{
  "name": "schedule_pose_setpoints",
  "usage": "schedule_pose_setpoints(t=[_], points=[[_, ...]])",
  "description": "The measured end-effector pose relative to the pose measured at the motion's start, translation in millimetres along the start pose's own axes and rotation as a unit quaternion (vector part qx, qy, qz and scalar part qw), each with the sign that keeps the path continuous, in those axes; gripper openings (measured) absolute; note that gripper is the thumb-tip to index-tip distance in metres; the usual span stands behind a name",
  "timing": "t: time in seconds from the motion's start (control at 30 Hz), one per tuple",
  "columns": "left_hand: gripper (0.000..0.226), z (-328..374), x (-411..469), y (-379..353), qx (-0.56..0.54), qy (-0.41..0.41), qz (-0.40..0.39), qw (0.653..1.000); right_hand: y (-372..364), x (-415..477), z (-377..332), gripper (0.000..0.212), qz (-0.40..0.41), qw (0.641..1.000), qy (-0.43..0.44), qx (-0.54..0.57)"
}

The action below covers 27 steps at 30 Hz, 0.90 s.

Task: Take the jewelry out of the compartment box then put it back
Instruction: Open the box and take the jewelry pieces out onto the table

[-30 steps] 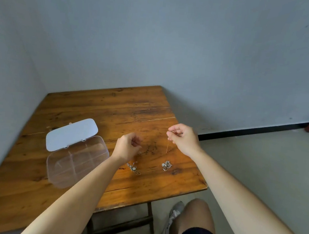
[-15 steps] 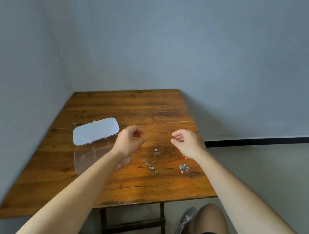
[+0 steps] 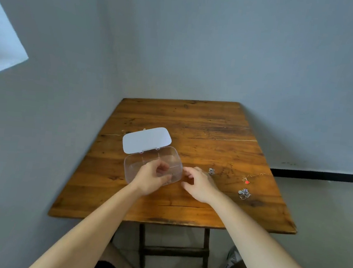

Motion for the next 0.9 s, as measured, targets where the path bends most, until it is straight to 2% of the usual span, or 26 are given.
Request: schedule_pose_setpoints(t=[0.27,0.4,0.7,0.9], points=[[0.045,7.6,14.0,-21.7,0.104,-0.02,-0.133,0.985,-1.9,-4.7,11.7,0.054,0.046,0.998,0.017,0.036],[0.034,11.7,18.3,-26.9,0.149,-0.064,-0.125,0.979,-5.3,-6.3,13.1,0.052,0.066,0.997,0.023,0.027],[0.01,6.1,25.9,-32.6,0.169,-0.057,-0.16,0.971,-10.8,-8.8,8.4,0.052,0.088,0.994,0.046,-0.048],[0.014,-2.3,24.2,-20.1,0.096,-0.029,-0.088,0.991,-13.6,-8.6,8.8,0.053,0.09,0.993,0.046,-0.059]])
Point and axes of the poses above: each hand's wrist, its own x-axis towards the middle knuckle, its own y-axis out of the back of the hand, z = x × y, the point moved 7 cm from there along x, towards the middle knuckle, and after that the axes turned 3 degrees about -y, right-handed, at the moved point
